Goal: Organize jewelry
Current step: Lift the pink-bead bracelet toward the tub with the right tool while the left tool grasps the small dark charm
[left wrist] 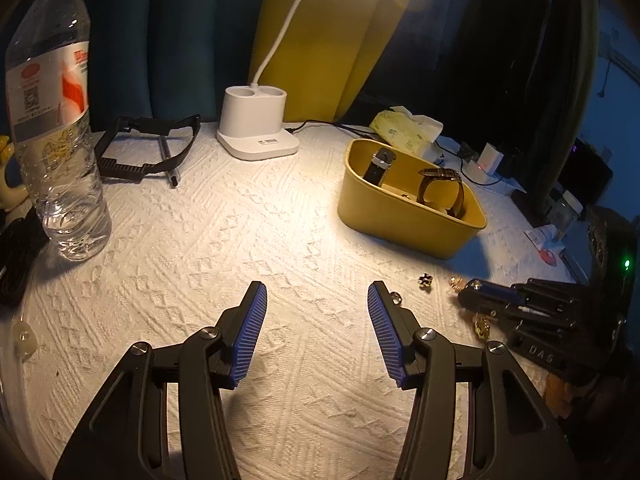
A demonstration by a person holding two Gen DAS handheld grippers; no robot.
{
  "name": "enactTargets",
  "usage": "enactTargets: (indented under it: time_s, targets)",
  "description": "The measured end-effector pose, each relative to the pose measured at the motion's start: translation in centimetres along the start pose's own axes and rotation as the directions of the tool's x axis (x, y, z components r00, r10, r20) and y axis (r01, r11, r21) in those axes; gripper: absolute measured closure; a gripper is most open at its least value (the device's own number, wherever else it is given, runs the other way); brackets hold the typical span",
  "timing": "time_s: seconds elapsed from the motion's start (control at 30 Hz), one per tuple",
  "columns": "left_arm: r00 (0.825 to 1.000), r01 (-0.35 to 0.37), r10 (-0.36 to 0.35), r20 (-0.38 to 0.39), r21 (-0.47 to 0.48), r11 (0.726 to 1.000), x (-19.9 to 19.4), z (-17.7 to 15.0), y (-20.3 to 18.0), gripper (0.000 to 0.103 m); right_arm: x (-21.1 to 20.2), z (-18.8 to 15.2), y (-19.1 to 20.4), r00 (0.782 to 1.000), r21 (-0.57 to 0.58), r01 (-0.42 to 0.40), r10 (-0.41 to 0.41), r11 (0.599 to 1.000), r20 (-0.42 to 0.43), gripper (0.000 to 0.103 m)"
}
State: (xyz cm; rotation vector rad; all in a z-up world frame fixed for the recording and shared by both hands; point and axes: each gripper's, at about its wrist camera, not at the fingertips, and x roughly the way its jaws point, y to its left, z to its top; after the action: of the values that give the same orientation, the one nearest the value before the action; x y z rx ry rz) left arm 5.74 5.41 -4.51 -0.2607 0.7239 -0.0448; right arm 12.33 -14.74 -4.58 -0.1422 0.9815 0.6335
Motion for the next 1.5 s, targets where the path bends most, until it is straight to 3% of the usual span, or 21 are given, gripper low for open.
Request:
enactTargets:
  time_s: [0.87,0.97,1.2,1.4,1.5]
  targets:
    - [0.989,0.077,-0.051,-0.137,0.196,0.978,6.2,0.7,-9.7,0.048,-2.3,-0.3,-8.1,0.992,0.133,-0.072,0.057,0.988,0.115,0.089]
    - [0.987,0.088,-0.054,-0.154,0.227,0.970,6.8,0.7,-10.4,0.058,-2.2,-0.3,-8.5,0.991,0.138,-0.083,0.067,0.987,0.117,0.089]
    - [0.979,0.096,-0.043,-0.200,0.264,0.960,8.5,0.5,-11.1,0.068,-2.0,-0.3,-9.0,0.990,0.151,-0.096,0.078,0.984,0.121,0.089]
    - [0.980,0.076,-0.021,-0.200,0.274,0.959,9.2,0.6,-11.0,0.087,-2.0,-0.2,-9.2,0.990,0.151,-0.092,0.074,0.984,0.120,0.089]
    - [0.979,0.075,-0.022,-0.201,0.260,0.963,9.2,0.8,-10.8,0.089,-2.0,-0.2,-9.1,0.990,0.153,-0.091,0.073,0.984,0.123,0.089]
